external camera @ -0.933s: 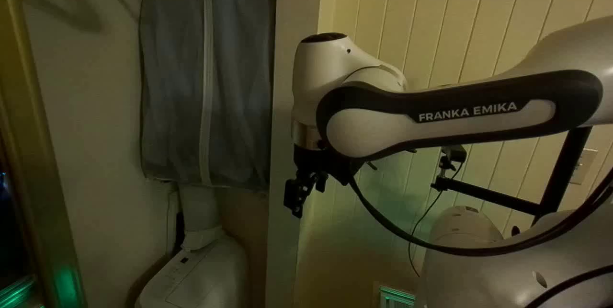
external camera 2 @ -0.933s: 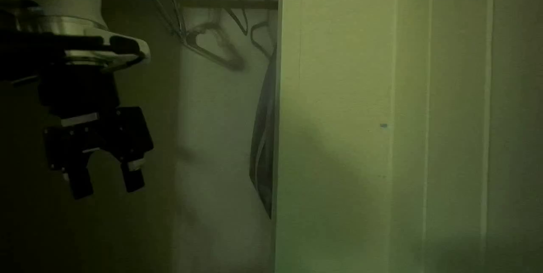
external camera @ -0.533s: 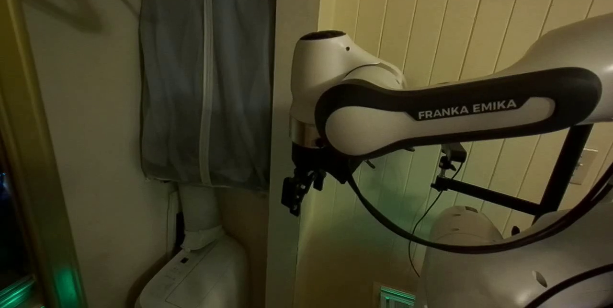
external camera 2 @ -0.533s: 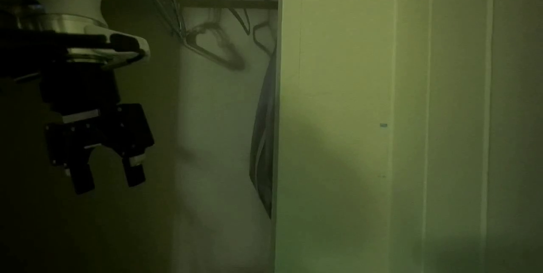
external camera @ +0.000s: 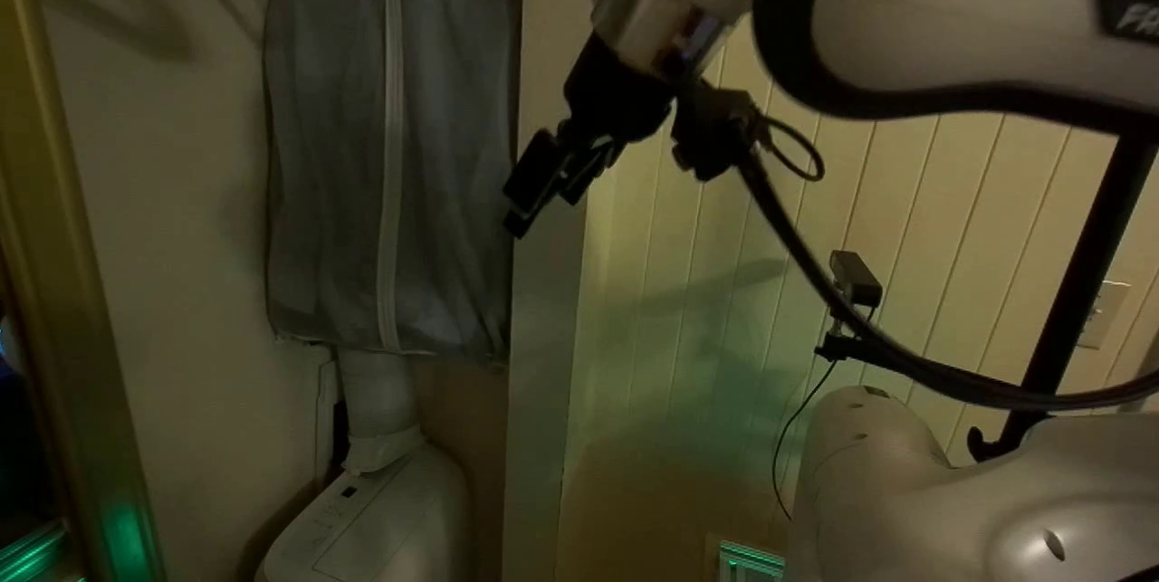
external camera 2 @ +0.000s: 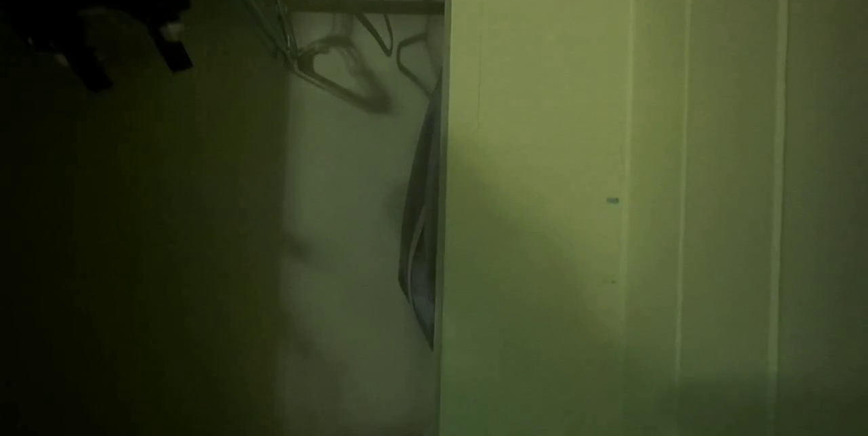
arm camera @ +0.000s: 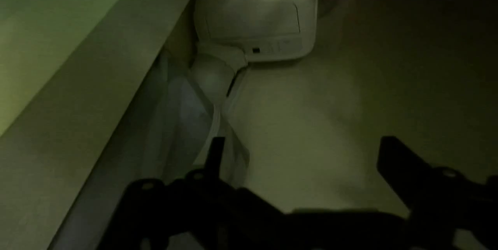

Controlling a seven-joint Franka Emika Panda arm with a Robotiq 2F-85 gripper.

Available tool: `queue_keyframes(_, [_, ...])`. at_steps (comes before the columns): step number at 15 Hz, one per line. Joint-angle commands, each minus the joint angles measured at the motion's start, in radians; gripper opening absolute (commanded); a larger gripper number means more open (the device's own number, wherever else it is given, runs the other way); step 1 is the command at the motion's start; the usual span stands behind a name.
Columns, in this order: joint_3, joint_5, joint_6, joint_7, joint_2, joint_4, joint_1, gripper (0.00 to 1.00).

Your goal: Move the three coat hangers in the middle to the right

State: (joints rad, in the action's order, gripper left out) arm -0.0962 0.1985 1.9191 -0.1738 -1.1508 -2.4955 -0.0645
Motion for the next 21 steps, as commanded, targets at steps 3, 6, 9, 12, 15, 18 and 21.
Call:
queue_keyframes(3, [-0.003,-0.004,-0.012,0.003,-0.009,0.02,0.001,1.0])
queue_keyframes(6, [-0.008,0.025,-0.021,0.021,-0.005,-0.012,-0.009,1.0])
queue_keyframes(9, [-0.022,-0.045,0.078,-0.063,0.036,0.063,0.002,1.0])
queue_keyframes(12, [-0.043,-0.102,0.188,-0.119,0.084,0.167,0.0,1.0])
queue_keyframes(15, [-0.055,-0.149,0.316,-0.15,0.146,0.281,-0.009,1.0])
queue_keyframes(18, [-0.05,-0.171,0.491,-0.132,0.225,0.38,-0.002,1.0])
queue_keyframes(21, [-0.037,-0.167,0.652,-0.087,0.312,0.446,0.007,1.0])
